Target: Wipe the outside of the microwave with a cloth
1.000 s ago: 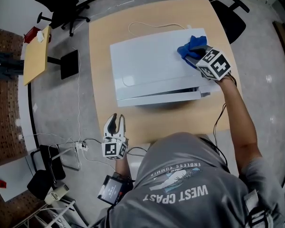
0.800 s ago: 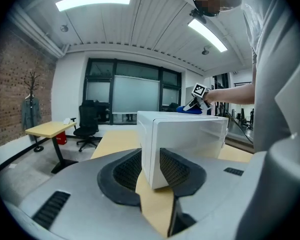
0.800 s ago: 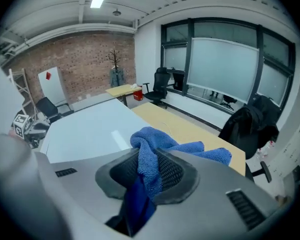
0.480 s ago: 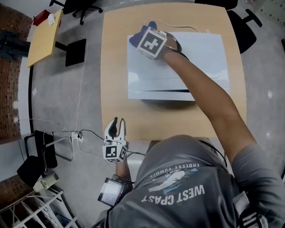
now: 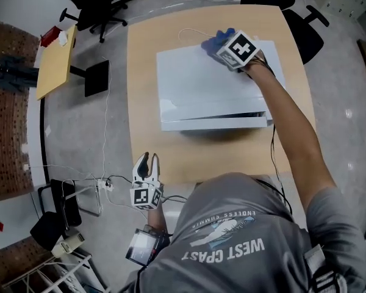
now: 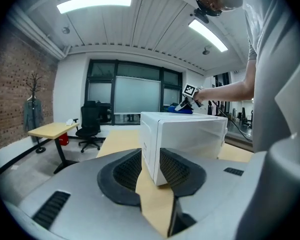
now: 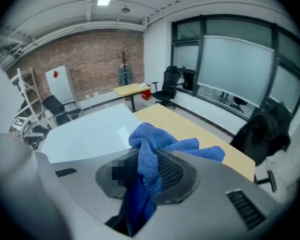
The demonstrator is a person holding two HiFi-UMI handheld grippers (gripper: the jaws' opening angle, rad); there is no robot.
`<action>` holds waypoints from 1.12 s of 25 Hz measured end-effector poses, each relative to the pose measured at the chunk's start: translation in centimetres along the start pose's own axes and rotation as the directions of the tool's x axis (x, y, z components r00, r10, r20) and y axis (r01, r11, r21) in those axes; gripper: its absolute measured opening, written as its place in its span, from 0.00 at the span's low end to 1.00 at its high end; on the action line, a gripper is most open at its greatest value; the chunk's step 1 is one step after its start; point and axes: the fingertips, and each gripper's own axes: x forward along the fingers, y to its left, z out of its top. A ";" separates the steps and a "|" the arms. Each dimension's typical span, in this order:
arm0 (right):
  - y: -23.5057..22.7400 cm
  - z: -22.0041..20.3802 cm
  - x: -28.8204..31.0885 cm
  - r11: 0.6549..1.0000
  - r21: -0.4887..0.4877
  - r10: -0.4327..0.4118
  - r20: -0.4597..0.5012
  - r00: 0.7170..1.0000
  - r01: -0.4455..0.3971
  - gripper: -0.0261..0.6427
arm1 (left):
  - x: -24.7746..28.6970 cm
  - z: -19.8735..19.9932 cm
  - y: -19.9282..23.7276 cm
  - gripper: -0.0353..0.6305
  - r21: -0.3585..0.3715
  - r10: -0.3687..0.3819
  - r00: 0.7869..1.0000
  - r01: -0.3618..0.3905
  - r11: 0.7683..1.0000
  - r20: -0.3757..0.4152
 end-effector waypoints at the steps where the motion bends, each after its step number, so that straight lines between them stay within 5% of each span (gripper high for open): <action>1: -2.8 -2.2 -2.1 0.997 0.043 -0.057 0.001 0.998 0.057 0.18 | 0.5 0.3 -0.5 0.24 0.006 -0.015 1.000 0.015 1.000 0.001; 5: -8.6 -10.9 -9.2 0.971 0.178 -0.164 0.006 0.986 0.161 0.18 | 2.6 1.5 -2.6 0.24 0.032 -0.069 0.998 0.069 0.997 0.006; 11: -4.4 -16.4 -14.4 0.968 0.211 -0.149 0.041 0.988 0.138 0.18 | 4.5 2.5 -4.6 0.24 0.055 -0.112 0.994 0.112 0.992 0.000; 24: 8.9 -9.5 -9.6 0.998 -0.045 0.034 -0.002 0.999 -0.034 0.18 | 2.4 5.1 -2.5 0.24 0.059 -0.032 0.998 0.030 0.998 0.045; 28: 13.6 -5.7 -6.6 0.981 -0.073 0.183 0.009 0.983 -0.182 0.18 | 1.2 7.1 -0.7 0.24 0.085 -0.056 0.995 0.049 0.995 0.083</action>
